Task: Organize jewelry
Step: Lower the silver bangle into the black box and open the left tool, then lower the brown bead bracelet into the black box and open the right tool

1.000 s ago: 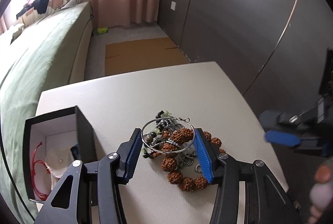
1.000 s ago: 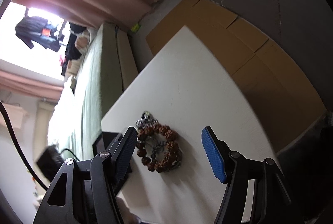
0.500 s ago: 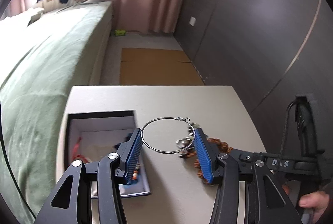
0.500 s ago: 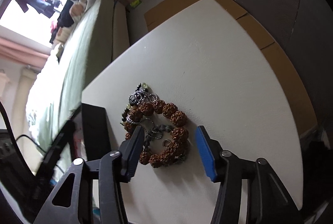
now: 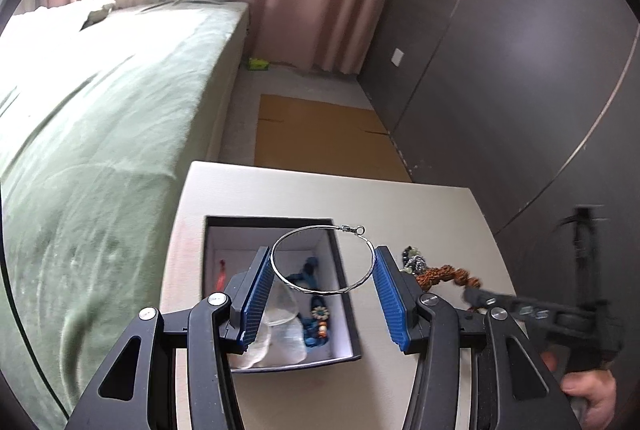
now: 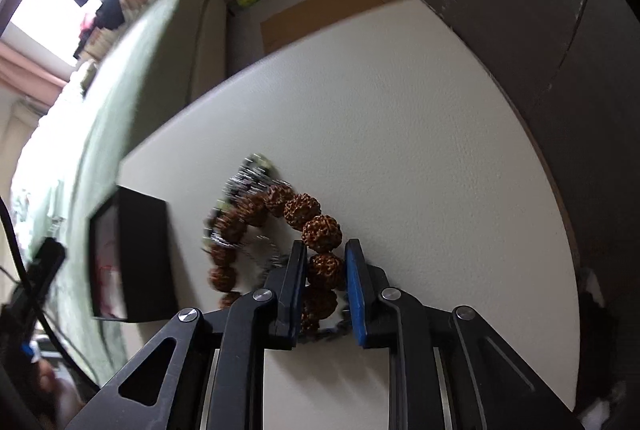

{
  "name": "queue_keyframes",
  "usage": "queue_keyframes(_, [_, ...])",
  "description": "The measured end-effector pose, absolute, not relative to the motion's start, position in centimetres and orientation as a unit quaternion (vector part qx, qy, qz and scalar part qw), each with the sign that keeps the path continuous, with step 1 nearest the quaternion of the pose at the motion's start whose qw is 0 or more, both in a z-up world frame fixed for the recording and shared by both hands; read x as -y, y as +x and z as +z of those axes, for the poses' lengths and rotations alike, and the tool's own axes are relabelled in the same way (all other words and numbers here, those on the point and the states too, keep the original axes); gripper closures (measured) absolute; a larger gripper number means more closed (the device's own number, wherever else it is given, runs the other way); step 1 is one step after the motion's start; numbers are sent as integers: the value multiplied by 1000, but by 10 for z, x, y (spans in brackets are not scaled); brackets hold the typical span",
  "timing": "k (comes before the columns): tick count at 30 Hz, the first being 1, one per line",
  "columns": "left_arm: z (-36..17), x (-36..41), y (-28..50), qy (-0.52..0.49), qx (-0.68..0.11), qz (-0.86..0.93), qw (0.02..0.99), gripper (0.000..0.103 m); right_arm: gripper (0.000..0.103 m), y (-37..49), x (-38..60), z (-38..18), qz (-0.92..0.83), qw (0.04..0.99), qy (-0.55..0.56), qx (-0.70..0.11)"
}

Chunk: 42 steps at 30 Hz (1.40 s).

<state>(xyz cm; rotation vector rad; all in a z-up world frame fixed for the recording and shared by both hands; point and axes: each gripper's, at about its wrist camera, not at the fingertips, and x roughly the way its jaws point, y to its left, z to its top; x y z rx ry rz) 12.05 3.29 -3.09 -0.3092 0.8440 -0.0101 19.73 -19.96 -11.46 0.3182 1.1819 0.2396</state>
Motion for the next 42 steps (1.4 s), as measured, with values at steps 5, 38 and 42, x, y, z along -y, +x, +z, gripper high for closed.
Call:
queue_keyframes(5, [-29,-45,112,-156,-409,3,899,51,83,178,207,-80,167,824,188,-508])
queue_keyframes(38, [-18,-117,104,-274,-376,10,885,29,83,146,132,8,321,843,239,-359])
queue_keyframes(42, [-16,-130,99,-285,-369,18,885,29,83,153,111,-9,324,837,228,-377])
